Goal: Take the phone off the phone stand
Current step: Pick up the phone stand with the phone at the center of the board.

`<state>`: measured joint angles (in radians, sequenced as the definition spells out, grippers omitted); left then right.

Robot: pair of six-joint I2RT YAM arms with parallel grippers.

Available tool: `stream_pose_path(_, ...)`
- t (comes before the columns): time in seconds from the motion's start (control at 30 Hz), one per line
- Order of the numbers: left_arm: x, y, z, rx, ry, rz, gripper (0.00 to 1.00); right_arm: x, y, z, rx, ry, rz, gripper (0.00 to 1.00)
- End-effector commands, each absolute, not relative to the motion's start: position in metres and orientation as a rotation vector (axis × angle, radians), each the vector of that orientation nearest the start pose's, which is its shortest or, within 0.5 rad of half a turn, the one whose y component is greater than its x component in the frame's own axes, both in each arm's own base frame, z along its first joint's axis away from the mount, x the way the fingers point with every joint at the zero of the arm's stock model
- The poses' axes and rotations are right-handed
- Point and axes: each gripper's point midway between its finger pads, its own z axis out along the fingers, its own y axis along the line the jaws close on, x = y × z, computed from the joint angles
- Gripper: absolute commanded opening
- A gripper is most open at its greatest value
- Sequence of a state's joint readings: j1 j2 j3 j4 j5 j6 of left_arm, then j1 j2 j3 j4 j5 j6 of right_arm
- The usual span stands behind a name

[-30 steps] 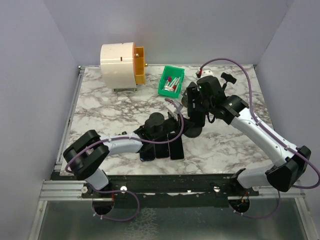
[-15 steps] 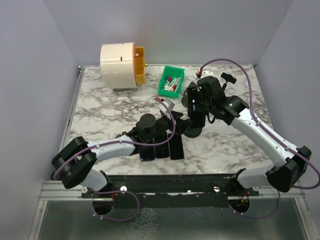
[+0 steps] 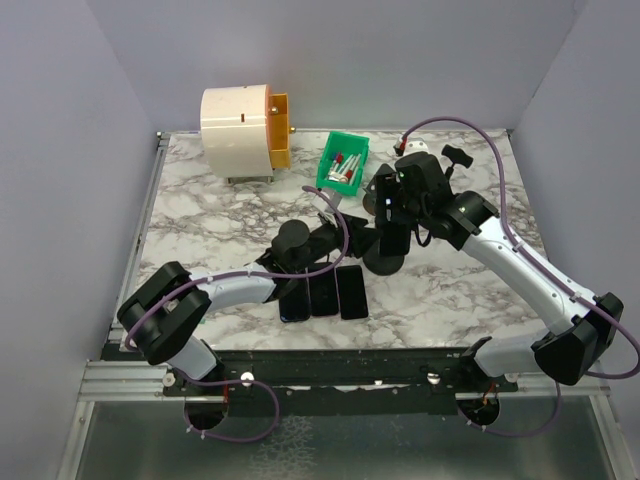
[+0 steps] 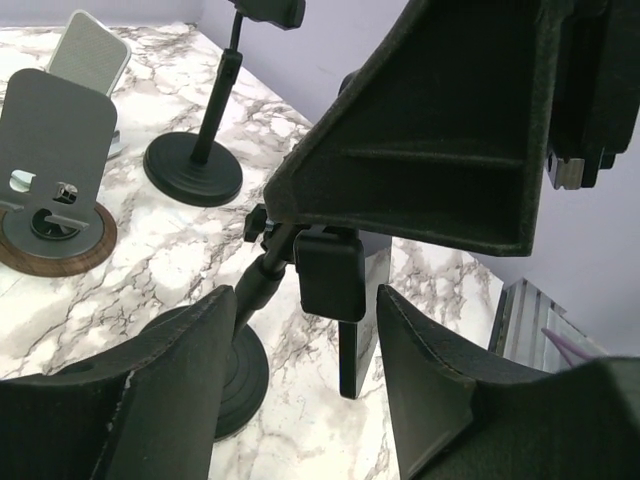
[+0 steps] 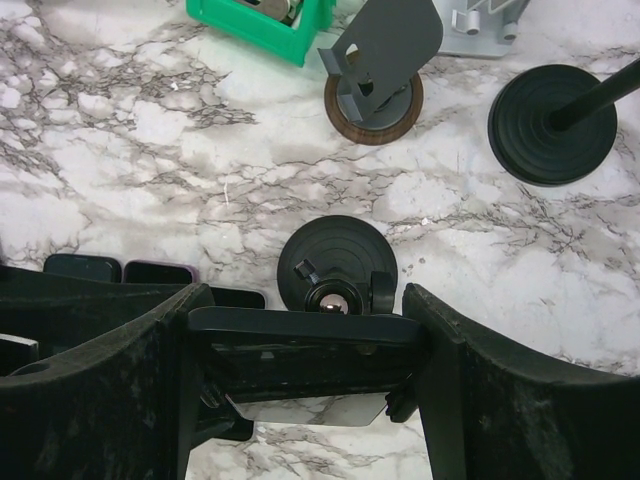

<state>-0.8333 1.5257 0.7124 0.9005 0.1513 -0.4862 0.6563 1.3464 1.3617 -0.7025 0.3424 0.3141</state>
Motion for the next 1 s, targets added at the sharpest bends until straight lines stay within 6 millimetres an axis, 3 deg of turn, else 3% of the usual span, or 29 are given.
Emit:
stream_pose_path(0.0, 0.288, -0.377, 0.245, 0.363, 1.497, -1.15, 0.61, 0.316, 0.189, 0.256, -0.175, 2.195, 0.186, 0.0)
stream_pose_path(0.17, 0.284, -0.384, 0.247, 0.387, 1.492, -1.15, 0.64, 0.317, 0.192, 0.256, -0.176, 2.197, 0.199, 0.0)
stream_pose_path(0.4, 0.283, -0.39, 0.253, 0.391, 1.476, -1.193, 0.45, 0.317, 0.193, 0.255, -0.176, 2.199, 0.204, 0.0)
stream_pose_path(0.6, 0.281, -0.392, 0.252, 0.385, 1.464, -1.251, 0.38, 0.316, 0.194, 0.253, -0.175, 2.203, 0.211, 0.0)
stream_pose_path(0.83, 0.28, -0.389, 0.248, 0.372, 1.465, -1.304, 0.42, 0.317, 0.194, 0.252, -0.17, 2.207, 0.207, 0.0)
stream_pose_path(0.9, 0.28, -0.388, 0.247, 0.372, 1.467, -1.304, 0.34, 0.317, 0.194, 0.252, -0.169, 2.206, 0.207, 0.0)
stream_pose_path(0.97, 0.281, -0.386, 0.245, 0.365, 1.473, -1.3, 0.19, 0.317, 0.193, 0.251, -0.166, 2.208, 0.201, 0.0)
